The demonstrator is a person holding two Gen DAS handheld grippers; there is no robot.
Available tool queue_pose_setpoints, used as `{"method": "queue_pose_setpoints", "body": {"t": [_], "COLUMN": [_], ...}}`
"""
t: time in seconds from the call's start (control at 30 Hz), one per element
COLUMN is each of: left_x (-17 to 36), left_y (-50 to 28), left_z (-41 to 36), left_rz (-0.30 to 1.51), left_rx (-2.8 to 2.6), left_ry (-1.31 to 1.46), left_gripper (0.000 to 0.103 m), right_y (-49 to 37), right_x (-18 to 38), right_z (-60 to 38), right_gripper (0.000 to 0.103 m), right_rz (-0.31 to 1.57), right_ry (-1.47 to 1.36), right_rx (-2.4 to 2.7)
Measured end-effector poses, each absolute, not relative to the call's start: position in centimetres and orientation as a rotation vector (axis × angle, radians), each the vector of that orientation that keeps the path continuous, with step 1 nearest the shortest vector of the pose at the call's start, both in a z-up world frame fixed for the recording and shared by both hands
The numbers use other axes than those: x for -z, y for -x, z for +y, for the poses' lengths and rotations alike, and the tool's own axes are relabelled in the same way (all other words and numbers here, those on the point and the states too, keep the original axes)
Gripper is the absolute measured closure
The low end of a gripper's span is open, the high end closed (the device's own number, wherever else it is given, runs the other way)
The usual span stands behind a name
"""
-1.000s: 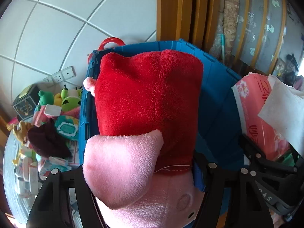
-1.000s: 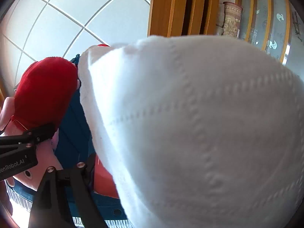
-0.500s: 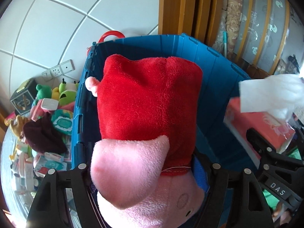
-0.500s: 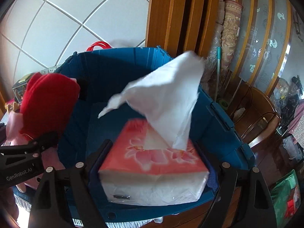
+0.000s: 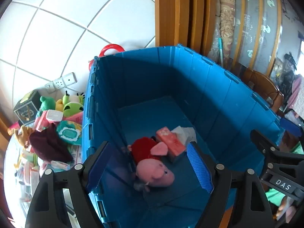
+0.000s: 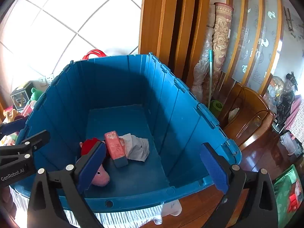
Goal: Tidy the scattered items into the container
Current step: 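Lower the pig into the blue crate and open the left tool while the right tool releases the tissue pack, then withdraw both tools from the crate back toward the pile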
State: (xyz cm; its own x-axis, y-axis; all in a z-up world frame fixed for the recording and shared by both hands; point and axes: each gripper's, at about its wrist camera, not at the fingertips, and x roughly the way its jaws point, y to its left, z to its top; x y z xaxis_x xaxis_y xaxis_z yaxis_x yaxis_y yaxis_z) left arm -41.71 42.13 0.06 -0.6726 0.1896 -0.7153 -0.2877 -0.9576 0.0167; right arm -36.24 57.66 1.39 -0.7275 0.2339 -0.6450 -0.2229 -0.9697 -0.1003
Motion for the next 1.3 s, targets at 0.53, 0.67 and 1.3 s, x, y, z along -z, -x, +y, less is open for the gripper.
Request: {"method": "queue_pose_setpoints", "body": {"t": [0.53,0.67,1.3], "left_x": [-1.7,-2.1,-2.5], "left_y": [37.2,36.0,29.1], "left_z": [36.1,33.6,18.8], "left_rz": [0.156,0.143,0.095], "left_rx": [-2.728,-2.742,-2.805], "left_ry": [1.007,0.981,0.913], "left_gripper": [0.019,0.019,0.005], "right_y": [32.6,31.6,25.1], "right_x": [-3.2,-3.5,-4.2], "right_z": [53.5,51.3,36.7], "right_gripper": [0.0,0.0,0.0], "right_rz": [-0.012,-0.007,-0.019], "right_ry": [0.952,0.936,0.871], "right_rx": [-2.782,-2.799,-2.859]}}
